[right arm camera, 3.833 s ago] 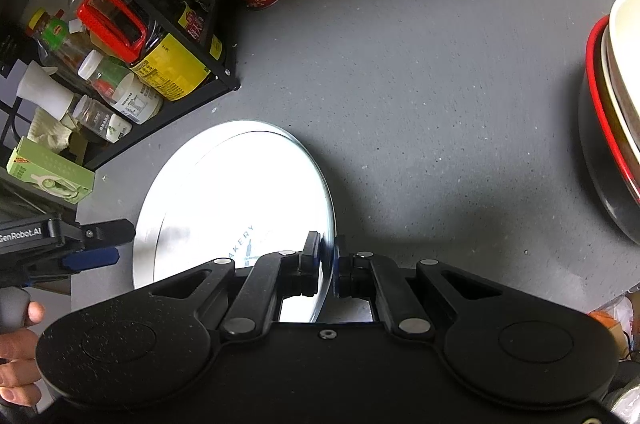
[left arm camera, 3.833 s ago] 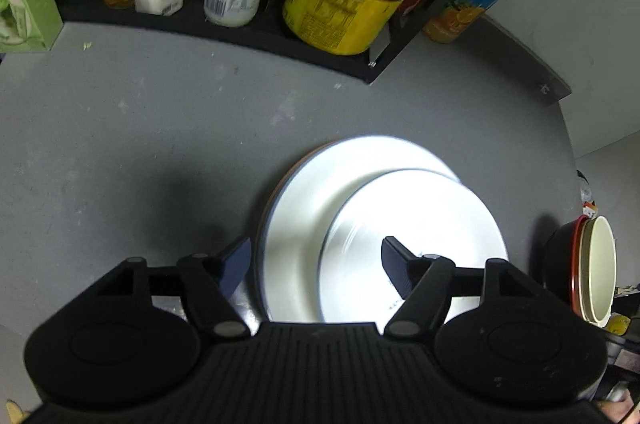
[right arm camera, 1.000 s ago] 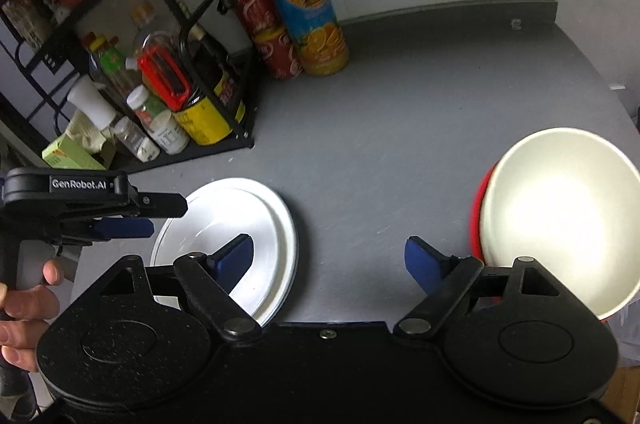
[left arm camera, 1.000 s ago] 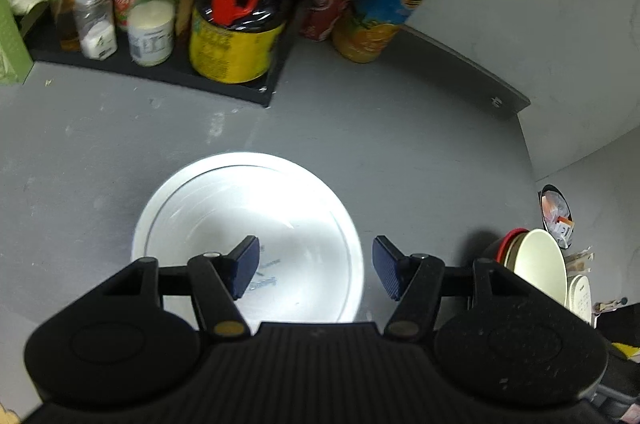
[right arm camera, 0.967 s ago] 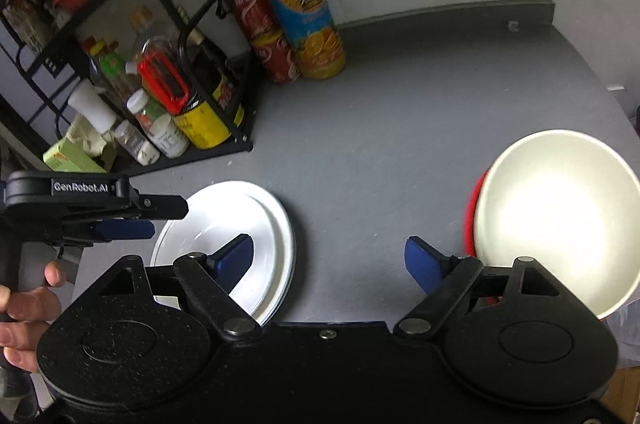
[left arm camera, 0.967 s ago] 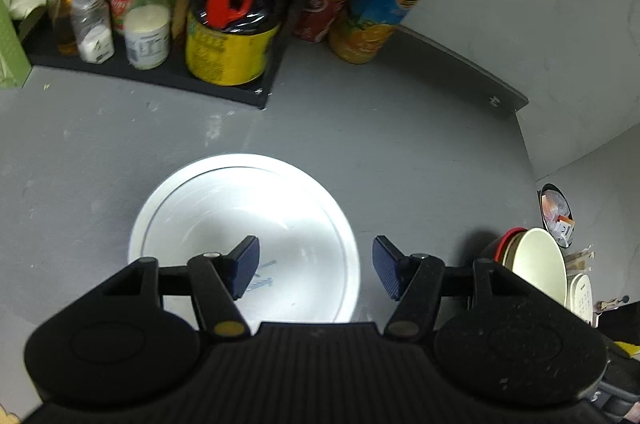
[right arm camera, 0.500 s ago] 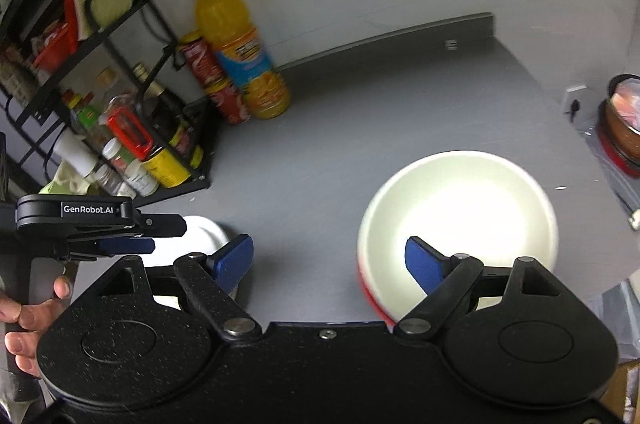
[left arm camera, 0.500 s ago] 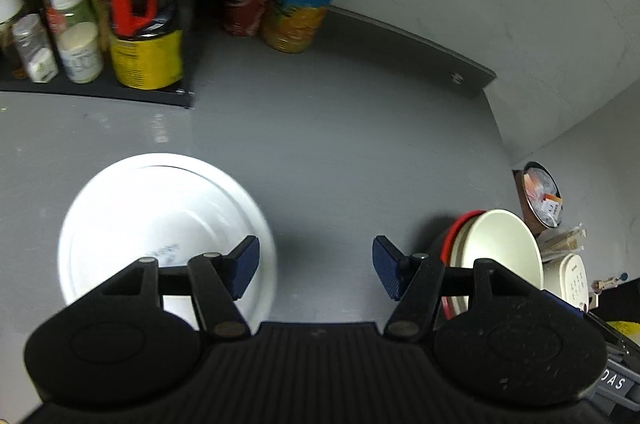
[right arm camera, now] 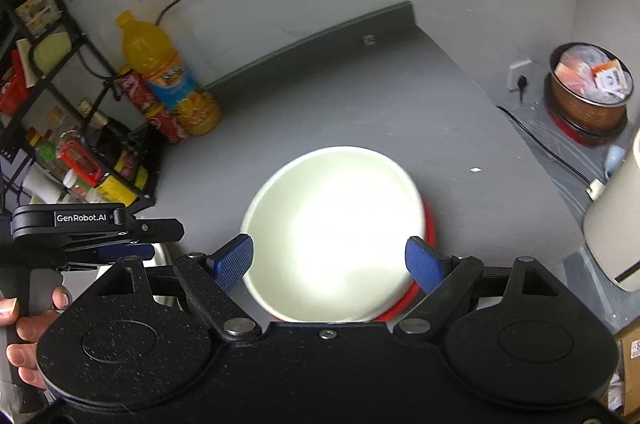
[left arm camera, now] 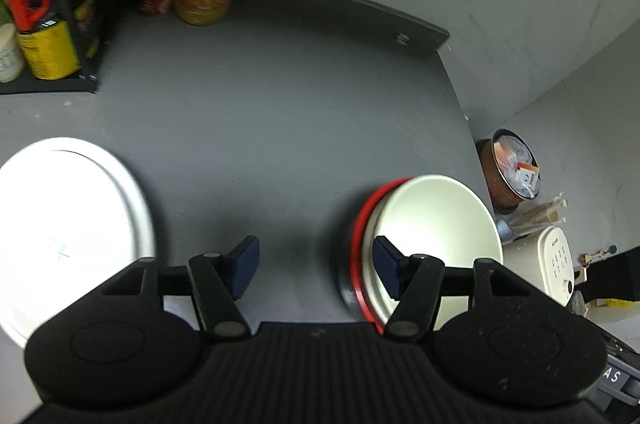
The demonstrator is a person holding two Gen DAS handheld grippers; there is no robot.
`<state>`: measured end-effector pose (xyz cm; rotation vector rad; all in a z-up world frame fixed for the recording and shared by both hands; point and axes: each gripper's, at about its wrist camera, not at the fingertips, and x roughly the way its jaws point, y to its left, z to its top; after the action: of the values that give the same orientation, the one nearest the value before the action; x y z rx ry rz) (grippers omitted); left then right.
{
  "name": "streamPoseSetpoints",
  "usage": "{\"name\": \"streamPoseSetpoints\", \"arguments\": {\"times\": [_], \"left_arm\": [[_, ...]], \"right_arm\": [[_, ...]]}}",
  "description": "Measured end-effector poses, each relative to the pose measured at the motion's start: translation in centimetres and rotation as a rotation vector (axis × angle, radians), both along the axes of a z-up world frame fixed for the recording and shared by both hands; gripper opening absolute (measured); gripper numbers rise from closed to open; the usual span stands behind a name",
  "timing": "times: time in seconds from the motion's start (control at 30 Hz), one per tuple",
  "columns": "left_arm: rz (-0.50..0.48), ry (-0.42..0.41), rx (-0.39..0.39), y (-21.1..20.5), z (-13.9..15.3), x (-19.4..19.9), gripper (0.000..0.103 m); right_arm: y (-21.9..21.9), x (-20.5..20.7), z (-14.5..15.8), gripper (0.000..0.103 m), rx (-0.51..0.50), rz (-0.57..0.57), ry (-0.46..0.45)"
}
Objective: Organize plates and bowls
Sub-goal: 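Move both open grippers to the rim of the red-rimmed bowl stack, then close both grippers on the bowl stack rim, then lift the bowl stack with both grippers and carry it over the plates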
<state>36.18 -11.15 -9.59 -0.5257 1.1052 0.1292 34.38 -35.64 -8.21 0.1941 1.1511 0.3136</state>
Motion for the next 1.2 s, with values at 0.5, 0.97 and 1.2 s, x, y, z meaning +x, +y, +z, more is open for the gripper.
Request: {"name": "streamPoseSetpoints", "arguments": {"times": [0.5,0.97,1.2], "left_arm": [[0.033,0.071,-0.077,-4.1,-4.8,2.4,0.06],[0.089,0.139,-0.132,-4.6,-8.8,3.1,0.034],[0.092,0.153,-0.143,-4.4,-9.5,3.0,0.027]], "right_arm": [[-3.7,2.1,-5.3,0.071,0.058,-0.038,0.143],[-4.4,3.6,-9.9,0.047,0.119,-0.086,0.284],[-3.6,3.4,-10.0,0.035,0.078,-0.07,0.268]]}}
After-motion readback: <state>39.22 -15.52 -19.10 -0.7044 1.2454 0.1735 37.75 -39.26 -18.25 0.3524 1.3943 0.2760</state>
